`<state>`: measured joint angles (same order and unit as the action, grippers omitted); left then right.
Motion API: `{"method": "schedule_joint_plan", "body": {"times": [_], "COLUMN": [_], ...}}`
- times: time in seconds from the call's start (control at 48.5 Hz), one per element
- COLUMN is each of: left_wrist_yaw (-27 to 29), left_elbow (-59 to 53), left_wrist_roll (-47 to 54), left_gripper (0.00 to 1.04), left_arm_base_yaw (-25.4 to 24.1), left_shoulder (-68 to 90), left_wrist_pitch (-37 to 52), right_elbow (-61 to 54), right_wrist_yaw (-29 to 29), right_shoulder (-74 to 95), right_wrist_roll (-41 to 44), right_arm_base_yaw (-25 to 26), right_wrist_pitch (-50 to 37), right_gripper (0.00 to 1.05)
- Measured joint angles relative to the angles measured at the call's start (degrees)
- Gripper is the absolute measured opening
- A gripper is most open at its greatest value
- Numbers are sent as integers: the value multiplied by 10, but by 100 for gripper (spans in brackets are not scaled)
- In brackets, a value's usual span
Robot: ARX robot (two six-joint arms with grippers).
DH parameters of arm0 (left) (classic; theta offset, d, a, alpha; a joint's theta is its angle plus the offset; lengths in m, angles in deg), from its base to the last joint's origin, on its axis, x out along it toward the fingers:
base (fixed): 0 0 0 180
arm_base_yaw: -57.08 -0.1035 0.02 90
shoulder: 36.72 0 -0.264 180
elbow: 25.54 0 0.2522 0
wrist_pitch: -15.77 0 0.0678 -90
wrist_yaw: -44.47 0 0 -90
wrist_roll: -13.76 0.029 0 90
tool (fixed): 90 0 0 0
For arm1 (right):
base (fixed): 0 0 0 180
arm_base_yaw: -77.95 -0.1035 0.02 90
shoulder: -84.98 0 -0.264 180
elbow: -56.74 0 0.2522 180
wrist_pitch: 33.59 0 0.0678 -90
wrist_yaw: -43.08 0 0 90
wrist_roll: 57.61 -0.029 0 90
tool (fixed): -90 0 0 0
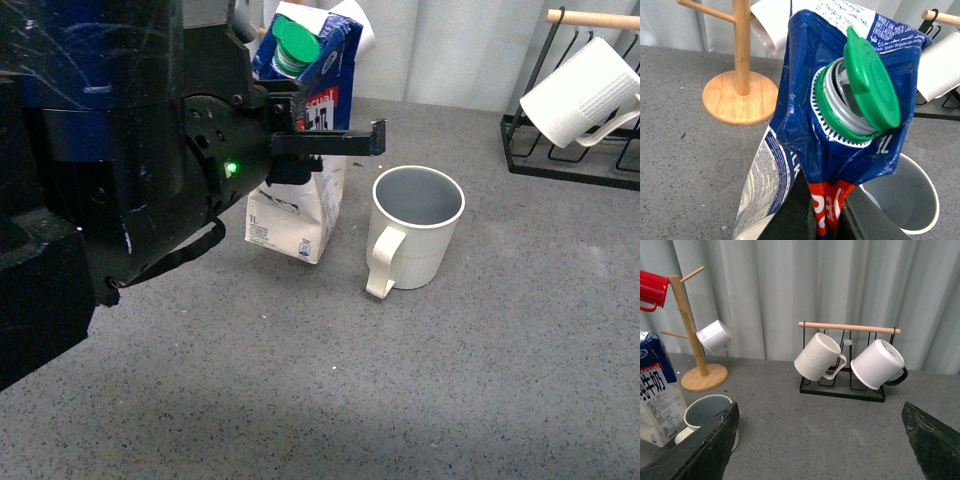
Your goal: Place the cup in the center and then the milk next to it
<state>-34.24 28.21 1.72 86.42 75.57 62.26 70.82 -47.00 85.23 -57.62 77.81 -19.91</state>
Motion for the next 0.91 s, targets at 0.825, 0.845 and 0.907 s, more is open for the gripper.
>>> {"method": "schedule_joint_plan", "body": {"times": [0.825, 0.845, 0.907], "left_wrist_yaw": [40, 40, 43], "left_elbow": [12, 12, 12], "left_wrist_roll": [-53, -54, -54], "left_gripper": [18, 21, 34], "left_arm_base_yaw": [34, 34, 34], "left_shoulder": [68, 68, 68], "left_wrist_pitch": [47, 47, 47], "right_elbow": [0, 0, 0], "right_wrist_yaw": [0, 0, 0], "right_shoulder": [0, 0, 0], "right_wrist_roll": [0, 0, 0], "right_arm_base_yaw": [0, 0, 0], "right_wrist_pitch": [0, 0, 0], "right_gripper": [95, 95, 95]}}
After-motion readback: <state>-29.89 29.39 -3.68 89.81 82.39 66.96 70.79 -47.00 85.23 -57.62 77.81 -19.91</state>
